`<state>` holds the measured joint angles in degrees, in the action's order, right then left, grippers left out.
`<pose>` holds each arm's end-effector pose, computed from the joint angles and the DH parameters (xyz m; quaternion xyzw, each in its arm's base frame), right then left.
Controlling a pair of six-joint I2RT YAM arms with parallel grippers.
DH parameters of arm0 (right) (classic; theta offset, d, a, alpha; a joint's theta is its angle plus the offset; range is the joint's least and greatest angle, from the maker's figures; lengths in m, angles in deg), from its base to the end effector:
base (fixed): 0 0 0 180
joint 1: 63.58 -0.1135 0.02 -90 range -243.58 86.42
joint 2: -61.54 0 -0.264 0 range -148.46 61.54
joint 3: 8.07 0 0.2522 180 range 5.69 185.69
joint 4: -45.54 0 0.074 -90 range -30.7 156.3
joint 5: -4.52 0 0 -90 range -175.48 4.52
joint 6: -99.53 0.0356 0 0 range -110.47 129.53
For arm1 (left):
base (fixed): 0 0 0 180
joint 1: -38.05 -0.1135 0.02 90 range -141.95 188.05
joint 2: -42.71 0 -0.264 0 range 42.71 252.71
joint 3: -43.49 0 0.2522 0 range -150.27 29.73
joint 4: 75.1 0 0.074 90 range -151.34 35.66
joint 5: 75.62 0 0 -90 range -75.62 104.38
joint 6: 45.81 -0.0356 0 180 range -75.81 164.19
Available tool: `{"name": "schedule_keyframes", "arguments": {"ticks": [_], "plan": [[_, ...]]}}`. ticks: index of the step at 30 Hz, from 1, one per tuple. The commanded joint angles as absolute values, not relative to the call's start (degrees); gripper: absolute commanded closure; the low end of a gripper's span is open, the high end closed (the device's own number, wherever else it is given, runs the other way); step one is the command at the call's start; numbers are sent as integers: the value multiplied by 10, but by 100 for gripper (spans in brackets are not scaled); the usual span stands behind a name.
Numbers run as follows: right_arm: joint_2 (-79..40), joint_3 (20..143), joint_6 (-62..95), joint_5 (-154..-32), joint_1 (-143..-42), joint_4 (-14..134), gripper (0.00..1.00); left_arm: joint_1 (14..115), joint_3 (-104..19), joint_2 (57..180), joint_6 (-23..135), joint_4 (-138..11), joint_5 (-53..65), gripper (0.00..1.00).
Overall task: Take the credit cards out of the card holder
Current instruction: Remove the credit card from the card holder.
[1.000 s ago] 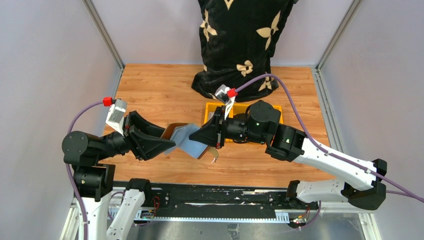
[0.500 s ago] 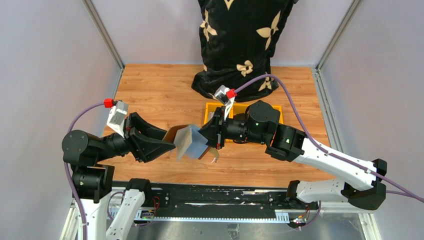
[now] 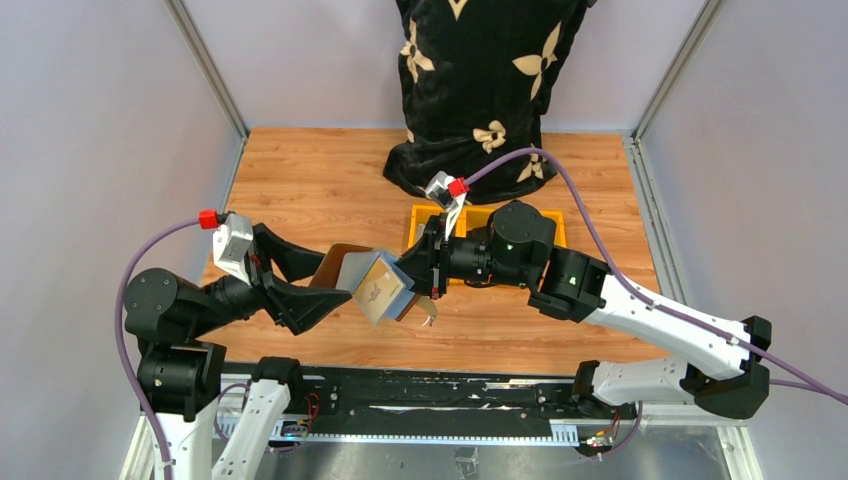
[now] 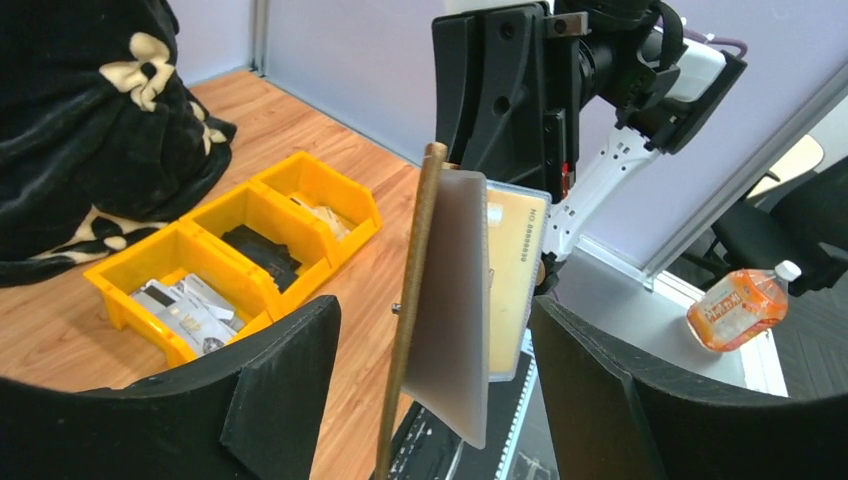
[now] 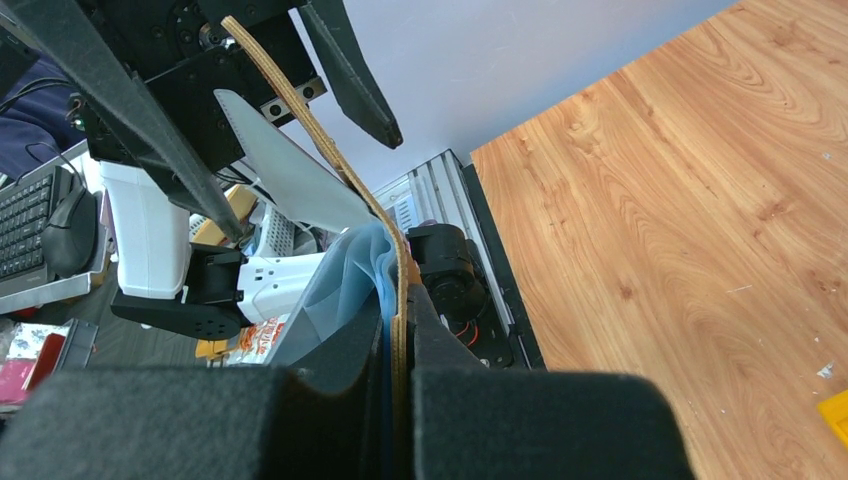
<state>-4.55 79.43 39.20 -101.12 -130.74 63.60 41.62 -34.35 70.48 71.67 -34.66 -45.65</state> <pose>0.0905 0.2396 0.4532 -0.3122 0.6119 0.6010 0.4085 0.0368 -0.0332 0.4453 0.2581 0.6258 -0.4881 0.5510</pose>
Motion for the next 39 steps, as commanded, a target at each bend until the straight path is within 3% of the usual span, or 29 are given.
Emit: {"name": "schedule_keyframes", "arguments": {"ticks": [1, 6, 7, 13, 15, 18, 22, 25, 29, 34, 39], "plan": [[-53, 825, 406, -1029, -1313, 617, 100, 418, -341, 692, 683, -330, -462, 25], [-50, 816, 410, -1051, -1313, 599, 100, 418, -359, 700, 589, -260, -379, 49], [-46, 811, 410, -1052, -1313, 598, 100, 418, -363, 702, 585, -257, -376, 59], [-25, 788, 394, -1061, -1313, 581, 100, 419, -369, 703, 607, -281, -400, 90], [-20, 782, 388, -1067, -1312, 589, 91, 419, -367, 702, 618, -300, -411, 99], [-7, 774, 370, -1071, -1306, 625, 63, 418, -369, 699, 621, -319, -439, 100], [31, 788, 305, -1064, -1271, 716, 38, 419, -368, 695, 601, -320, -480, 100], [47, 824, 247, -1045, -1250, 774, 30, 418, -364, 693, 580, -309, -502, 100], [23, 894, 185, -1116, -1241, 808, 23, 418, -346, 691, 578, -309, -535, 100], [-93, 1018, 141, -1242, -1244, 894, 21, 418, -332, 691, 589, -308, -558, 100], [-166, 1083, 108, -1267, -1278, 928, 21, 419, -322, 692, 556, -266, -571, 100]]}}
